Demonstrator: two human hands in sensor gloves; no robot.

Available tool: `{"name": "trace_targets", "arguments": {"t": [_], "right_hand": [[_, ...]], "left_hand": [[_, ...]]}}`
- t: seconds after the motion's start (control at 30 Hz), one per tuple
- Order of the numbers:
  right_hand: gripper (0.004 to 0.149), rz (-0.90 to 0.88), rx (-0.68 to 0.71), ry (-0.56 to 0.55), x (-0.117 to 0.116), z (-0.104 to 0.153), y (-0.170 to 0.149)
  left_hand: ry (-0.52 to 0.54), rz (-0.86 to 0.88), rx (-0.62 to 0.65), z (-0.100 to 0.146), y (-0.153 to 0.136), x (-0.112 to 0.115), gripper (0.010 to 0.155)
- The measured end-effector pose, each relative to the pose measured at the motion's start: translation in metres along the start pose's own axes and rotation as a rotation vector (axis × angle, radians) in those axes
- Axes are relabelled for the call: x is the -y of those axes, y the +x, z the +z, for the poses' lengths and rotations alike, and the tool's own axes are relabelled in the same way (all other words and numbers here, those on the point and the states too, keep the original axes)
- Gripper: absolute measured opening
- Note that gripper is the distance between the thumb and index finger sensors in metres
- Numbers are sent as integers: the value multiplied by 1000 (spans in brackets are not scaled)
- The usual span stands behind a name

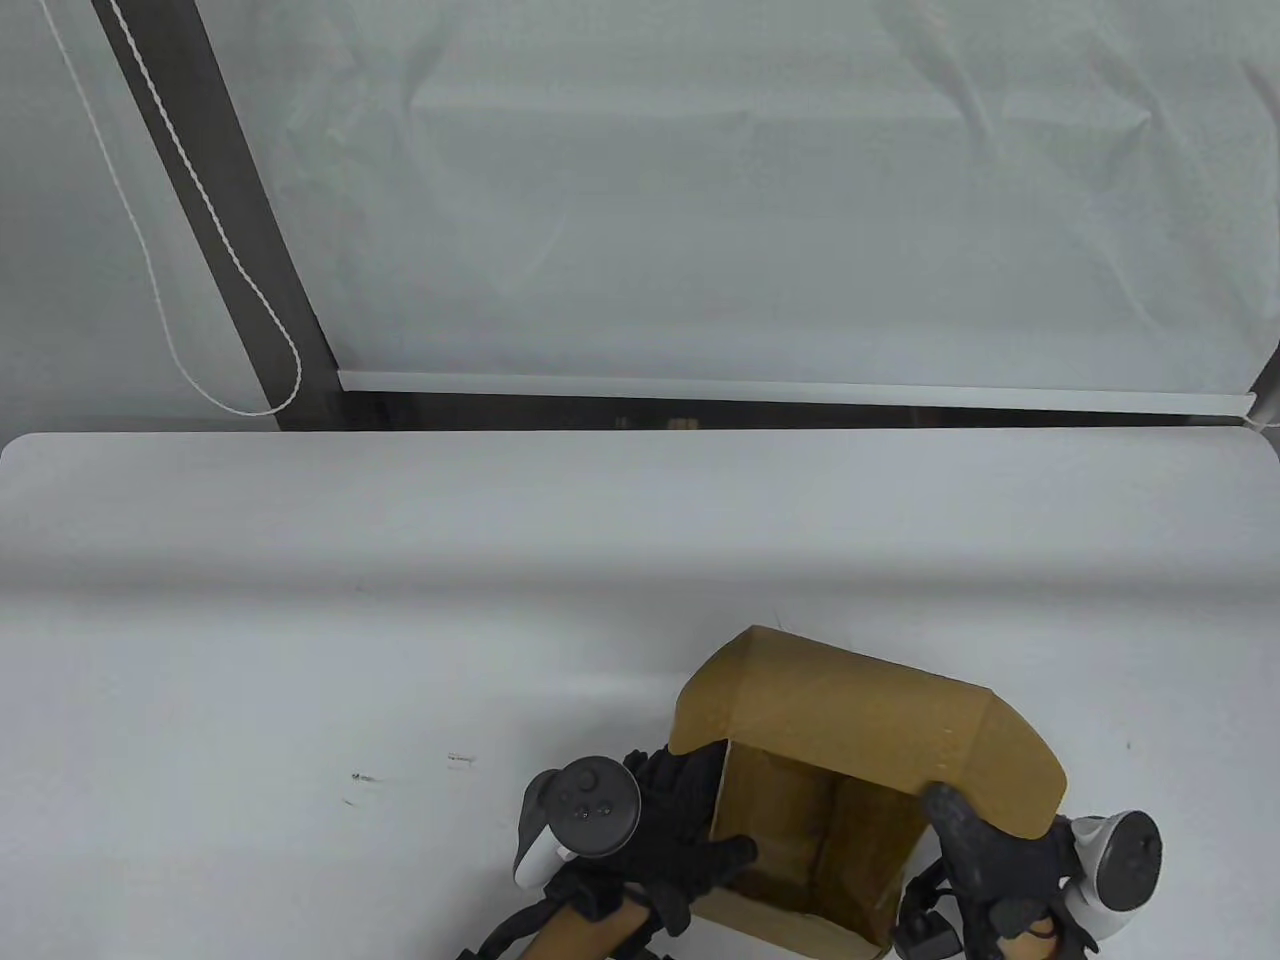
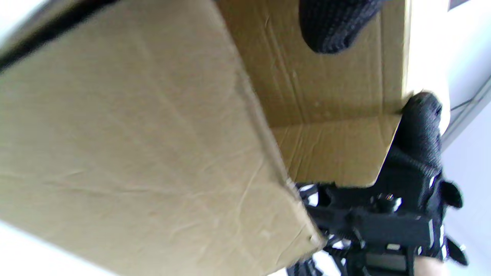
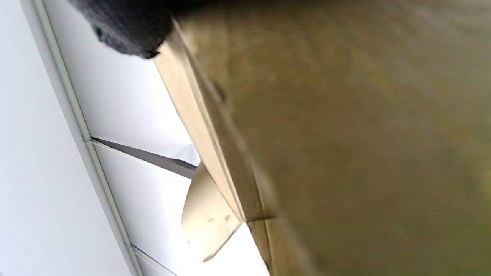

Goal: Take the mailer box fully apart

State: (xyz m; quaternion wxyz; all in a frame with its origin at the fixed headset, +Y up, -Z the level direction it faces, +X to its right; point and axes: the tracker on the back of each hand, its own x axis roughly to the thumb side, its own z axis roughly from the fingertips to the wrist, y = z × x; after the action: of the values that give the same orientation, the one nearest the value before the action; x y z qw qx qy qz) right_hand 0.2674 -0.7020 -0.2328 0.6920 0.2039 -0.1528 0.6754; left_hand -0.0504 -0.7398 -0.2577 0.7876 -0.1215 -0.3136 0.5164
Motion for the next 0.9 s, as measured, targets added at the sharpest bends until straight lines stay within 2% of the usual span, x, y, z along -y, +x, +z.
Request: {"name": "trace_targets", "arguments": {"t": [0.07, 0.17, 0.27, 0.33, 0.37, 0.4, 0.47, 0.5, 0.53, 0.57, 0.63, 0.7, 0.77, 0.83, 0.9], "right_hand": [[53, -14, 4, -6, 2, -1, 2], [54, -65, -13, 29, 3, -3, 3], [56, -53, -25, 0, 5, -4, 1], [59, -20, -72, -31, 8, -2, -1], [62, 25, -53, -23, 7, 0, -1], [71, 64, -32, 3, 4, 1, -1], [99, 148, 23, 213, -13, 3, 3], [110, 151, 1, 326, -23, 4, 4], [115, 159, -53, 420, -32, 7, 6], [116, 210, -74, 406, -36, 8, 7], [110, 479, -67, 282, -37, 8, 6], [101, 646, -38, 250, -33, 6, 4], [83, 647, -72, 187, -26, 5, 2], [76, 545, -74, 119, -20, 5, 1], [67, 503, -110, 114, -16, 4, 0]], "left_hand": [[94, 58, 45, 2, 2, -6, 74], [192, 122, 79, 5, 7, -13, 65], [280, 92, 88, 8, 10, -19, 62], [405, 111, 91, 14, 11, -26, 62], [474, 124, 62, 18, 12, -32, 60], [497, 105, 50, 21, 13, -35, 59], [597, 2, -6, 32, 18, -43, 59], [633, -22, -25, 35, 18, -45, 58], [664, -34, -26, 38, 17, -48, 59], [677, -18, -20, 40, 17, -49, 59], [685, 19, 1, 41, 17, -50, 59], [670, -1, -1, 40, 19, -49, 60], [643, -2, 24, 38, 20, -47, 59], [641, 35, -7, 38, 19, -47, 60], [624, 43, -1, 38, 18, -48, 60]]}}
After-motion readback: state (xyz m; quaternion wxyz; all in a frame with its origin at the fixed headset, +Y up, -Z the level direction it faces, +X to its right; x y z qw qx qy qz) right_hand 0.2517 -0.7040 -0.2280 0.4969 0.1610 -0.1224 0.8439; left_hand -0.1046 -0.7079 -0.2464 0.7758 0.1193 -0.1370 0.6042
